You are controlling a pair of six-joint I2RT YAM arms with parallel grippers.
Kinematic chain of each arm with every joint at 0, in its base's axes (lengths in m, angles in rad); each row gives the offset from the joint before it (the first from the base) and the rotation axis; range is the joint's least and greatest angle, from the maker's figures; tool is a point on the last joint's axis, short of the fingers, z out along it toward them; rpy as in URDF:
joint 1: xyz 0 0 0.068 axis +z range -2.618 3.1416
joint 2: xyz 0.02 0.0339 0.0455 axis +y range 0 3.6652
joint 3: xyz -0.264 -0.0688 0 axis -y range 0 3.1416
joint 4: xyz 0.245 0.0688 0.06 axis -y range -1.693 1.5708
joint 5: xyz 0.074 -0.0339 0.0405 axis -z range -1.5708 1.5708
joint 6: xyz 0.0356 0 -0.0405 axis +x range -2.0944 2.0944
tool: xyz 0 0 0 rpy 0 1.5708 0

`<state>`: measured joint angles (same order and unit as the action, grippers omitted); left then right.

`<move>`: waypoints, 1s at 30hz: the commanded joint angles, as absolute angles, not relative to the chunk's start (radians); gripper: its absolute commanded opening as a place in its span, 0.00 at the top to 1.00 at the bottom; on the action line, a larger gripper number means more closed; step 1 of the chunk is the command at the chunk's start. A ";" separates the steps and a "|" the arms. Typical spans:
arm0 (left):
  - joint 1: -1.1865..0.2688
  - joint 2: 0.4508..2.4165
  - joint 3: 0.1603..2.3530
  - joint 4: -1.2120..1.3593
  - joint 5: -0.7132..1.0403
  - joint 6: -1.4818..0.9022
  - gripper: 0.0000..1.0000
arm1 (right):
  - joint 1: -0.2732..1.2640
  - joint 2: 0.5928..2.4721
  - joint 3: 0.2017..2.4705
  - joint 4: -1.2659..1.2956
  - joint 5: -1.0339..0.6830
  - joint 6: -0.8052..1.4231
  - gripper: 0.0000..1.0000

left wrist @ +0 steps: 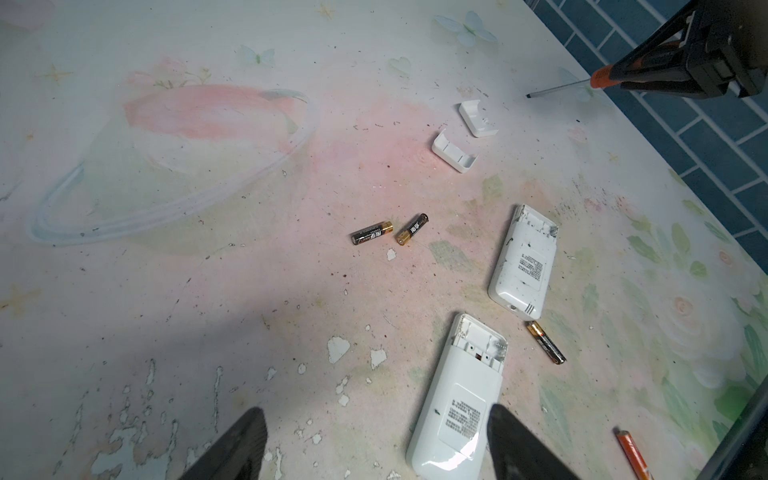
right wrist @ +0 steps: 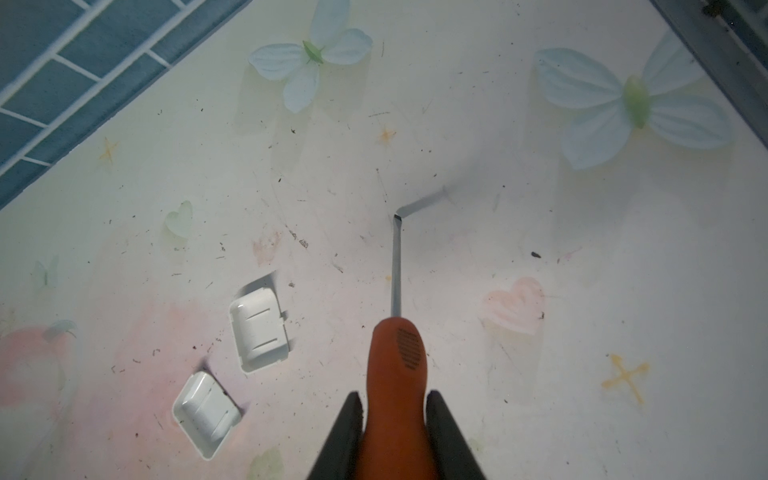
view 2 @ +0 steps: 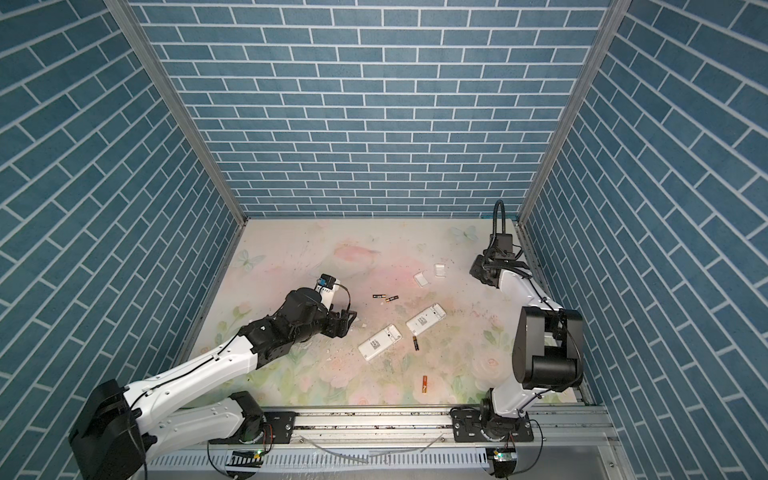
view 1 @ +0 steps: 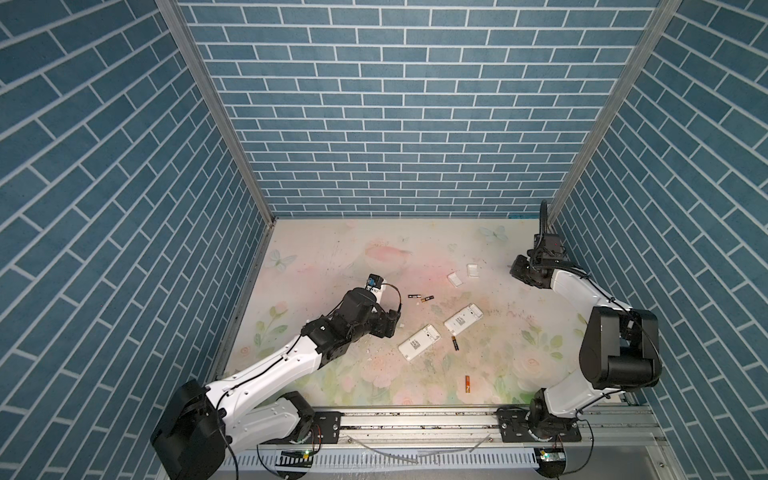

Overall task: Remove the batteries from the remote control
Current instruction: 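Set the screwdriver down with the right gripper while the left arm draws back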

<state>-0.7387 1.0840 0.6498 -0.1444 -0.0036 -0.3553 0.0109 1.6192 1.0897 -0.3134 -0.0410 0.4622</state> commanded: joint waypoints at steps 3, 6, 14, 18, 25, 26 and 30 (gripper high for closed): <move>-0.730 1.070 0.627 -0.159 -0.021 -0.356 0.15 | 0.033 1.732 1.057 -0.443 -0.030 0.444 1.00; -0.731 1.073 0.626 -0.154 -0.020 -0.356 0.15 | 0.040 1.732 1.056 -0.449 -0.028 0.445 1.00; -0.730 1.080 0.627 -0.147 -0.008 -0.356 0.15 | 0.062 1.723 1.036 -0.462 -0.020 0.455 1.00; -0.727 1.074 0.621 -0.145 -0.006 -0.356 0.15 | 0.068 1.706 1.019 -0.465 -0.011 0.466 0.99; -0.727 1.054 0.607 -0.139 -0.003 -0.356 0.15 | 0.089 1.687 0.997 -0.467 -0.007 0.491 0.96; -0.728 1.050 0.604 -0.140 -0.003 -0.357 0.15 | 0.090 1.687 0.995 -0.468 -0.006 0.494 0.96; -0.727 1.026 0.588 -0.140 -0.003 -0.362 0.15 | 0.104 1.686 0.987 -0.473 -0.004 0.508 0.93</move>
<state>-0.7349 1.0508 0.6033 -0.1440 -0.0032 -0.3561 0.0845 1.6157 1.0599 -0.3210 0.0570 0.4751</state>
